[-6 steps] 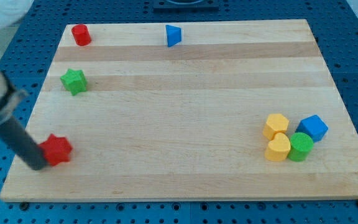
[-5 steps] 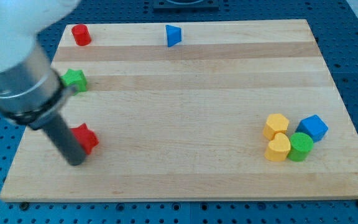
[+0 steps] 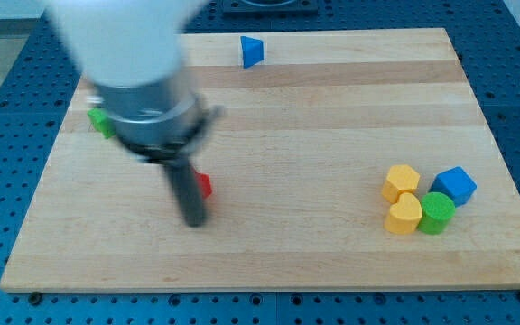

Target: Move the red star left to the yellow hexagon

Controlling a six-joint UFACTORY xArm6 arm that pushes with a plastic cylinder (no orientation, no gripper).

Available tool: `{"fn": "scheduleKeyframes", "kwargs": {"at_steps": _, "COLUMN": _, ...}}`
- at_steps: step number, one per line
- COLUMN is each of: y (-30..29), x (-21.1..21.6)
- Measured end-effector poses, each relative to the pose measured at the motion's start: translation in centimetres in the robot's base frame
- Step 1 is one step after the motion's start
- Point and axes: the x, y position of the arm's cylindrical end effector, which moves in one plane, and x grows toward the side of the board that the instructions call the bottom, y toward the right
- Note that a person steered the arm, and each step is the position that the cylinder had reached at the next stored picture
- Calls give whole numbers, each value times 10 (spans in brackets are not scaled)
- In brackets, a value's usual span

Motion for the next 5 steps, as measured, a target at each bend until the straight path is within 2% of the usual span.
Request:
{"fn": "scheduleKeyframes", "kwargs": {"at_steps": 1, "y": 17, "x": 4}}
{"fn": "scheduleKeyframes", "kwargs": {"at_steps": 2, "y": -54, "x": 16}}
{"fn": "scheduleKeyframes", "kwargs": {"at_steps": 3, "y": -125, "x": 0}}
{"fn": "scheduleKeyframes", "kwargs": {"at_steps": 4, "y": -129, "x": -36}}
{"fn": "scheduleKeyframes", "kwargs": {"at_steps": 5, "y": -68, "x": -38}}
